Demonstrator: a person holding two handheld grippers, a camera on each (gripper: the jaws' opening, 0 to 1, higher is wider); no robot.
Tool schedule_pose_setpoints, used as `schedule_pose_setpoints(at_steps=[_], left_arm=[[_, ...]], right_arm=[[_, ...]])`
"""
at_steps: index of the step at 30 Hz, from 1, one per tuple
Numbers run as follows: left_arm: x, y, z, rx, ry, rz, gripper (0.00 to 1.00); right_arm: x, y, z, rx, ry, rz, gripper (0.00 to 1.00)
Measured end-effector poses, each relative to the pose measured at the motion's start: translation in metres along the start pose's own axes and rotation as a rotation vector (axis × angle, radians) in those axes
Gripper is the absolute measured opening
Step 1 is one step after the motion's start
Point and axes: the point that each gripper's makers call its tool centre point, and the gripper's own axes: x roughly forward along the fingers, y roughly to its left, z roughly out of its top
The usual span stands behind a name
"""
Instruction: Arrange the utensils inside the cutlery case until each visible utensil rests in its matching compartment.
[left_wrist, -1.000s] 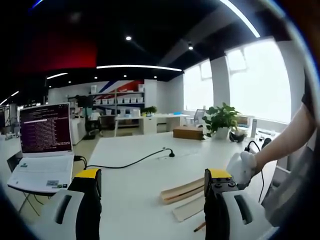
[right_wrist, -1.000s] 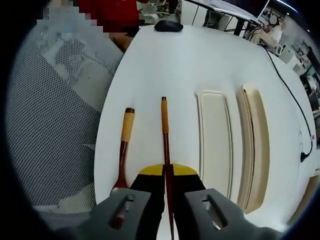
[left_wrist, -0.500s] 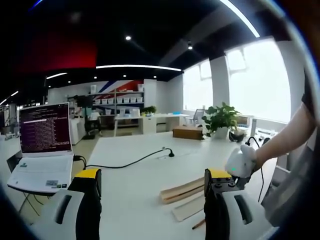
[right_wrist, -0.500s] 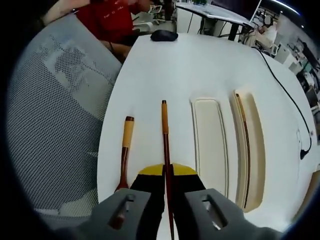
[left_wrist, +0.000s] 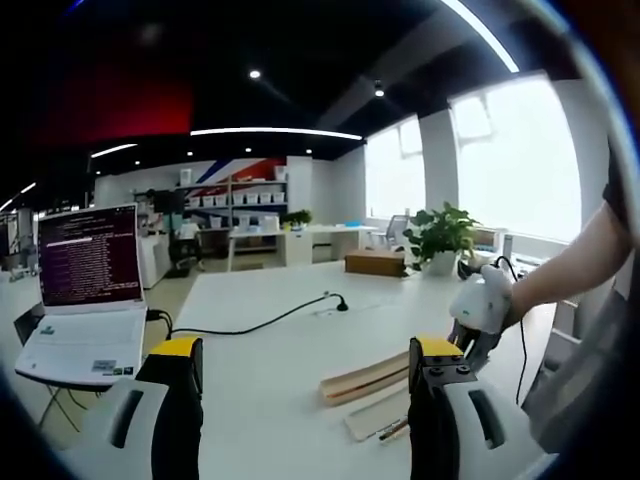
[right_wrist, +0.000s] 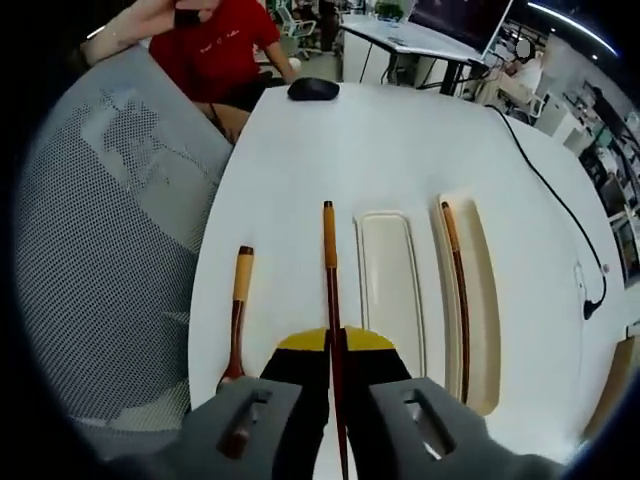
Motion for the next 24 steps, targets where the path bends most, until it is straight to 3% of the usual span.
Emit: schedule_pose_setpoints(at_steps=[11, 13, 18, 24], left_arm=[[0.003, 0.001, 0.003, -0.011, -0.012, -0.001, 0.87], [0.004, -0.001, -0.004, -0.022, 0.011, -0.010, 0.87], [0.003, -0.007, -0.004, 0.019, 0.019, -0.021, 0.87], [0.002, 0.000, -0.002, -0.026, 0.004, -0.008, 0.87]], right_arm=[[-0.005, -0.017, 0.008, 0.001, -0.011, -0.027, 0.00], [-0.007, -0.022, 0.010, -0.008, -0.011, -0.035, 0.00], [-0.013, -0.041, 0.017, 0.001, -0.028, -0.062, 0.00], [-0.011, -0.066, 0.022, -0.006, -0.022, -0.079, 0.00]])
